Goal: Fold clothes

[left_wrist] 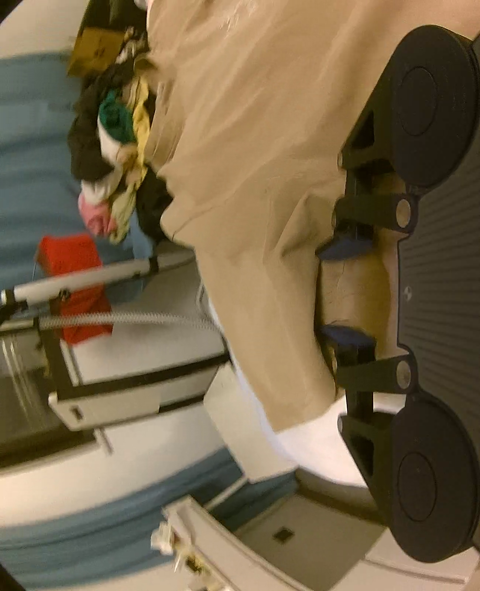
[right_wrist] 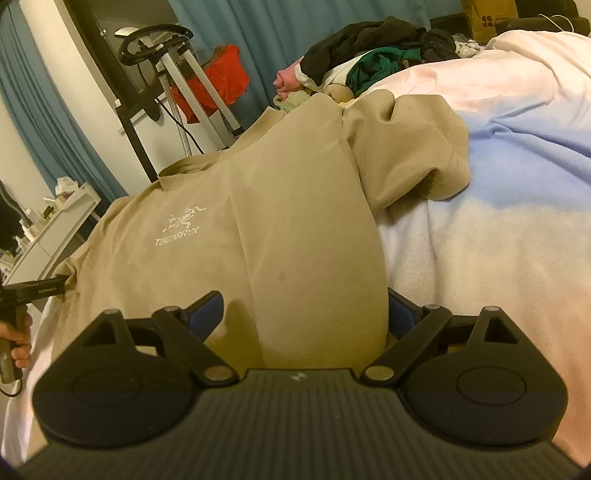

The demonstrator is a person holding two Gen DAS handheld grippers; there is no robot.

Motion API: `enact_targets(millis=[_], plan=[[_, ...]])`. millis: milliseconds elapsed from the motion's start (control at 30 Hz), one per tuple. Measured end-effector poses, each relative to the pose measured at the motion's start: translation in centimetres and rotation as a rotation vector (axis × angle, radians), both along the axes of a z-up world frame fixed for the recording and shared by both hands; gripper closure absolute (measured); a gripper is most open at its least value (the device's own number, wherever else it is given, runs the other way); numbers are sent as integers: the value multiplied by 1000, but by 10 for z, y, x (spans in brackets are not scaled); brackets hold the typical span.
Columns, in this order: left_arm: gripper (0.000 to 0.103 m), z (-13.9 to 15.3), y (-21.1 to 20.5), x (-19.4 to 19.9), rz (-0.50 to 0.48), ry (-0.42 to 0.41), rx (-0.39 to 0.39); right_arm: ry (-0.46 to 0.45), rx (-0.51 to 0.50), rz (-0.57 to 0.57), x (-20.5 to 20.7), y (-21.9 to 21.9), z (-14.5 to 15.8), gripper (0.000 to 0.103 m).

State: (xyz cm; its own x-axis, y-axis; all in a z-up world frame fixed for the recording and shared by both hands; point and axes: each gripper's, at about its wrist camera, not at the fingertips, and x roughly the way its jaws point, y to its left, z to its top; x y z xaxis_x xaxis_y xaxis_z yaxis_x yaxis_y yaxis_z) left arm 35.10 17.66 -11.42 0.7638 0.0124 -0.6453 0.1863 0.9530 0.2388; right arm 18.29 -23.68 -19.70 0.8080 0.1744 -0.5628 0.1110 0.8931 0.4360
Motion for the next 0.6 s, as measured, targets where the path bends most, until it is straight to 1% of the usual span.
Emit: enact_targets(millis=[33,100,167,233,367,400,433,467,533,600], plan=[[86,1,6,2,-15,14,-17,0,-3,1,0,1,0,10],[92,3,18,2,-37,35,-38,1,-6,1,-1,1,0,10],[93,7,29,-4,-47,49,-49,1,-2,0,-1,1,0,10],[93,15,44,-15,-42,53,-83,2,-1,-1,-1,1,0,11],[93,30,78,-48,8,-3,-232,5,-8,0,-1,2,0,11],[94,30,86,-55,37,-16,-272,5,-13,2,-2,3,0,11],[97,29,95,-62,66,-28,-313,5,-18,3,-2,3,1,11],[98,29,99,-68,92,-32,-334,5,-23,4,-2,4,1,11],[103,22,103,-75,162,-43,-341,5,-28,5,-3,4,2,11],[103,11,105,-76,277,-39,-297,3,-33,6,-3,4,2,11]])
